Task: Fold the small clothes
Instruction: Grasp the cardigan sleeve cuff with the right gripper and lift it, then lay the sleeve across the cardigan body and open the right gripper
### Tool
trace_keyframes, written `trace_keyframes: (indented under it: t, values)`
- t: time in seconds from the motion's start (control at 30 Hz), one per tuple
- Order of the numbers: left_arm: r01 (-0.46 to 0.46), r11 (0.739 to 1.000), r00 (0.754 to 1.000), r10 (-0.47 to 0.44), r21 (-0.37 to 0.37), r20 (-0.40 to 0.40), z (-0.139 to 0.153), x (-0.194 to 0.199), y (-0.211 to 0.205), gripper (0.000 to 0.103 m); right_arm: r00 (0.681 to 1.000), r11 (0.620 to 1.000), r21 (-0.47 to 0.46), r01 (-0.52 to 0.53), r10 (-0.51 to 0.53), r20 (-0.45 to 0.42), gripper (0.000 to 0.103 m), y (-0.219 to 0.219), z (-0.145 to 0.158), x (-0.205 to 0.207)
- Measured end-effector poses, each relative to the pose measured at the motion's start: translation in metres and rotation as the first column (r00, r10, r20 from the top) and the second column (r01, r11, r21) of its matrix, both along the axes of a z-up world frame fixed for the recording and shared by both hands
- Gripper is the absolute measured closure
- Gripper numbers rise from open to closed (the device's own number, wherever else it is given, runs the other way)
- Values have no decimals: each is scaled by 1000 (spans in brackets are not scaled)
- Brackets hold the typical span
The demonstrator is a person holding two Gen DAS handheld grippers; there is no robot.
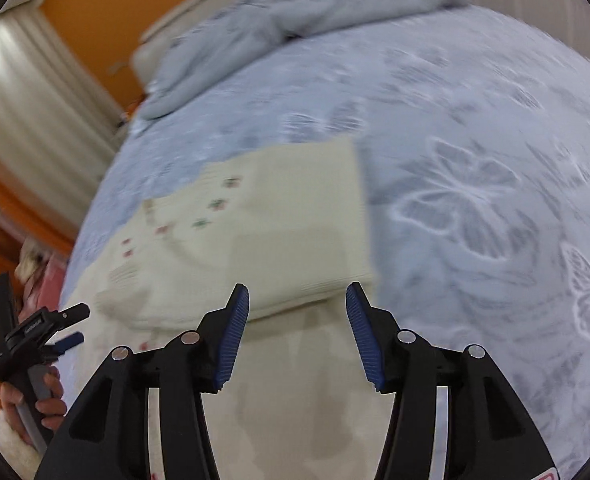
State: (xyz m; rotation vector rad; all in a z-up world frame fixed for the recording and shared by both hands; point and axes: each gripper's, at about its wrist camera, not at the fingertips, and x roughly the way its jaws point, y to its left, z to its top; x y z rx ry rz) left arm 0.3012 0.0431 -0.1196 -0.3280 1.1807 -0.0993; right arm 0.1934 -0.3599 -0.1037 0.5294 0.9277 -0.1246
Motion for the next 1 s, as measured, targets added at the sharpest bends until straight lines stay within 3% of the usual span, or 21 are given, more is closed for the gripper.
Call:
trace_keyframes:
  t: [0.03,0.1,0.17,0.23,0.27,0.4,0.43,0.5,0.57,0.63,0.7,0.73,0.8,0.83,0.87,0.93,0.97,1.0]
  values:
    - [-29,1000,999,28,-3,-22,-8,6,1,10,1000,1000,8,16,-16,-5,44,-6,-5,4]
    - [-70,997,996,68,-36,-59,-24,16,3,33,999,999,28,33,-33,-14,43,-11,-16,19]
    - [-88,996,994,87,-12,-66,-30,22,2,63,998,999,40,29,-27,-49,44,-10,-29,37]
    - [-54,998,997,52,-32,-50,-26,26,1,93,997,1000,8,19,-18,-76,86,-4,-36,50]
    - [-40,999,999,39,-35,-33,-19,27,0,93,999,1000,4,9,-8,-40,92,-4,-26,52]
    - [8,1000,995,-9,9,96,14,20,-2,93,989,999,8,36,-37,141,94,-9,11,28]
    - [15,1000,995,-15,6,103,16,20,-1,93,993,999,-17,41,-39,112,94,-9,2,29]
    - [15,1000,998,-16,18,60,1,21,-1,93,997,999,-31,22,-24,-69,94,-11,-43,41]
    - [7,998,1000,-6,56,-14,-25,22,-3,92,999,999,-44,32,-33,-39,91,-11,-43,36]
    - [5,999,1000,-6,52,19,-26,15,-2,90,997,994,-70,80,-78,28,89,-6,-11,27]
    - [9,999,1000,-10,40,29,-22,11,1,89,992,993,-88,75,-65,112,89,3,13,19]
    - [12,999,999,-13,38,31,-21,9,3,88,992,994,-94,61,-50,113,89,8,15,19]
    - [11,1000,1000,-12,28,29,-21,7,7,87,1000,995,-104,-3,2,-14,90,19,-14,35]
    - [6,1000,1000,-7,20,26,-21,7,8,86,991,991,-126,-51,35,-128,91,24,-43,43]
    - [-2,1000,1000,2,10,24,-20,4,12,85,991,985,-158,-67,47,-129,94,28,-49,44]
    - [-34,999,999,34,20,41,-9,-5,27,85,991,963,-256,-84,54,-120,92,44,-34,42]
    - [-44,999,997,43,18,57,-5,-9,35,85,992,965,-248,-84,58,-112,89,49,-24,39]
    - [-54,999,996,54,4,75,1,-12,47,79,995,971,-222,-87,73,-68,88,56,-10,32]
